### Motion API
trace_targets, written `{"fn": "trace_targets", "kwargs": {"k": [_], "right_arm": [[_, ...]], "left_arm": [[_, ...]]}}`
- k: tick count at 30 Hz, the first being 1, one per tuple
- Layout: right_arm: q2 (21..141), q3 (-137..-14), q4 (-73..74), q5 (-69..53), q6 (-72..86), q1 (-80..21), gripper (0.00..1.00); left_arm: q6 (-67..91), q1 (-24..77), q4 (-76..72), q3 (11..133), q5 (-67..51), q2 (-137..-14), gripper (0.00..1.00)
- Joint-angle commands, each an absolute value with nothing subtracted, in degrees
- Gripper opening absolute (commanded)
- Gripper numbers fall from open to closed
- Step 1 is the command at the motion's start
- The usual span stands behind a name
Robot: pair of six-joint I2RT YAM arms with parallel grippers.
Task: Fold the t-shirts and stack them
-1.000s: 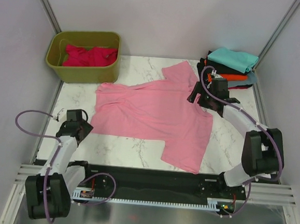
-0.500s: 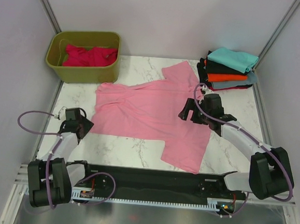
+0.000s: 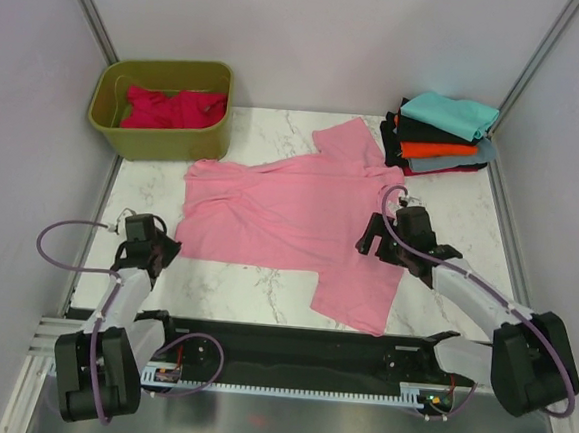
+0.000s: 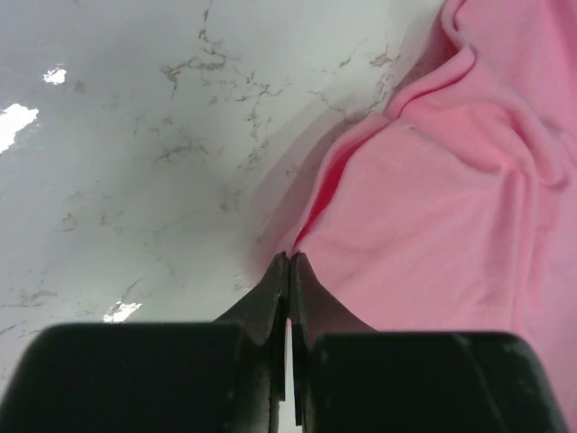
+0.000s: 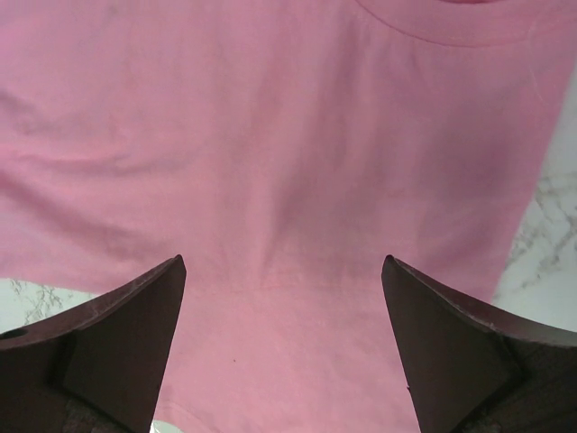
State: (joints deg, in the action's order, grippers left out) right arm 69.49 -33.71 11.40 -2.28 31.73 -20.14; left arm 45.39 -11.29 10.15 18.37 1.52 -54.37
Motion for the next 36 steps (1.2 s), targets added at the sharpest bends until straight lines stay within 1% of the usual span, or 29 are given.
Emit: {"fn": "trace_targets", "kwargs": {"k": [1,2,6,8,10,13,14,17,22,26,30,36], "right_arm": [[60.85,-31.82,17.73,5.61,38.31,-22.05,0.98],[59.78,-31.29,22.19,5.97,41.19,-22.41,0.98],[55.64,-27.78,28.99,6.32,48.49,-27.23,0.98],[53.62,-27.34,33.55,10.97,51.05,-31.71,0.98],[52.39,-26.55,35.85,12.56,53.26,-34.18,0.98],[51.16,-25.67,40.07,11.87,55.02,-36.99,0.98],[50.54,-25.23,40.17,9.78,56.06,-38.05,0.97],[48.87,-24.52,41.48,9.23,61.25,-43.23,0.93],[53.96,-25.13,41.57,9.31,62.31,-46.66,0.88],[54.41,-27.68,45.78,11.42,67.3,-52.28,0.88],[56.06,-30.31,49.3,13.97,72.58,-60.09,0.88],[59.59,-35.41,55.89,18.54,78.39,-67.4,0.88]], "left_arm": [[43.77,-11.43,8.88,18.46,0.53,-52.03,0.02],[43.51,-11.43,8.27,18.02,0.27,-51.77,0.02],[43.07,-11.43,4.23,15.12,-1.14,-50.37,0.02],[42.28,-11.43,2.64,14.33,-1.84,-50.28,0.02],[41.92,-11.43,1.94,14.07,-2.2,-49.49,0.02],[41.22,-11.34,0.88,13.19,-3.25,-48.0,0.02],[41.05,-11.34,0.7,12.92,-3.69,-47.73,0.02],[40.87,-11.34,0.35,12.66,-4.48,-46.94,0.02],[40.52,-11.34,0.26,12.22,-4.92,-46.41,0.02],[40.43,-11.34,0.26,12.39,-5.36,-47.02,0.02],[40.6,-11.34,0.18,12.22,-5.19,-46.76,0.02],[40.43,-11.34,0.18,12.3,-5.71,-46.67,0.02]]}}
